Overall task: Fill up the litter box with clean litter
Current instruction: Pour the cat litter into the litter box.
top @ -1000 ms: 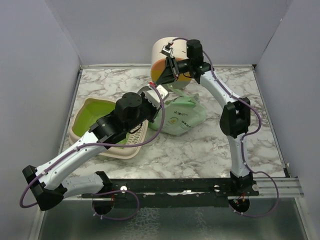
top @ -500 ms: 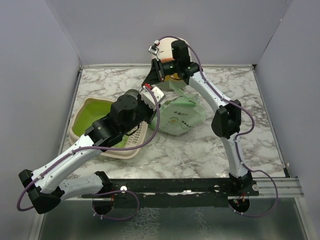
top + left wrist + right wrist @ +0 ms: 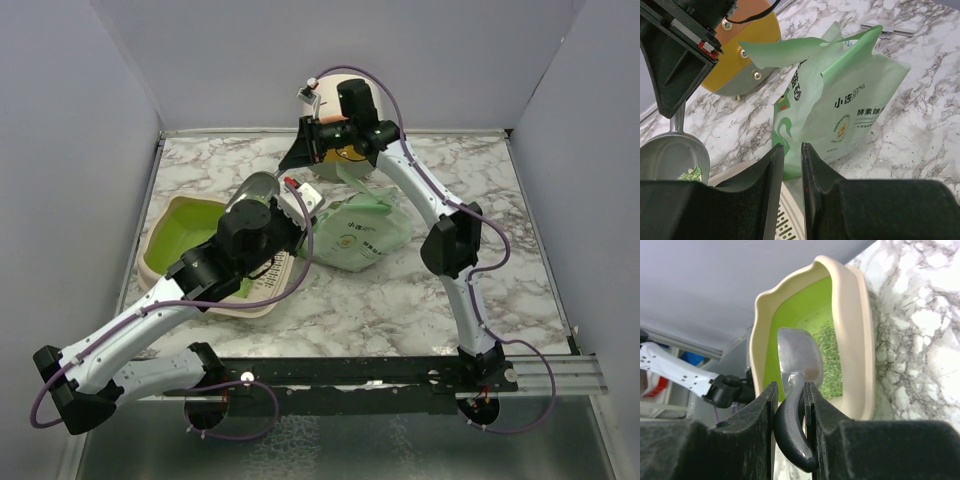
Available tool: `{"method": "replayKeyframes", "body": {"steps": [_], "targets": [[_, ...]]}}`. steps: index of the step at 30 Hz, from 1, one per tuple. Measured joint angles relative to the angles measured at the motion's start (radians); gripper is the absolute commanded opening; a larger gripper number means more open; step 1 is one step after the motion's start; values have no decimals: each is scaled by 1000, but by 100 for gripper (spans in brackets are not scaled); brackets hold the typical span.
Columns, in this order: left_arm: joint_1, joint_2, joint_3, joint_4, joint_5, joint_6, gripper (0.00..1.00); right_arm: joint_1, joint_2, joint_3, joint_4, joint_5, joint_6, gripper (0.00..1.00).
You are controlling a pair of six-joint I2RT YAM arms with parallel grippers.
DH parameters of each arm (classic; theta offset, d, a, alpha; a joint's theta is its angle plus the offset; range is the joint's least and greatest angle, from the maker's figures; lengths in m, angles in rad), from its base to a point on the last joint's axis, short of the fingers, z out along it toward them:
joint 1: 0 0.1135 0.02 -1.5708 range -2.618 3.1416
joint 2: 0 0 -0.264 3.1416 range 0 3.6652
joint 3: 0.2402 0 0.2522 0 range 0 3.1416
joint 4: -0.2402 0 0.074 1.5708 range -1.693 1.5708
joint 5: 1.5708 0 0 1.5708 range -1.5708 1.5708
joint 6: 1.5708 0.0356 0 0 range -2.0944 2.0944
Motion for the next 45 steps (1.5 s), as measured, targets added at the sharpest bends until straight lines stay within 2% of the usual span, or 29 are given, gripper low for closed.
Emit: {"method": "replayKeyframes", "body": {"steps": [17,28,38,45], "targets": [[0,-101,-93,5,-34,-10,24,131,-9,64,-71,307,-216,1],[0,-152,-136,-4,-45,-42,24,249,-97,64,-106,519,-381,1],[0,-174,-151,-4,-45,-70,25,368,-185,34,-78,683,-531,1],[0,-176,-151,-8,-45,-74,27,386,-207,-59,-50,776,-595,1]]}}
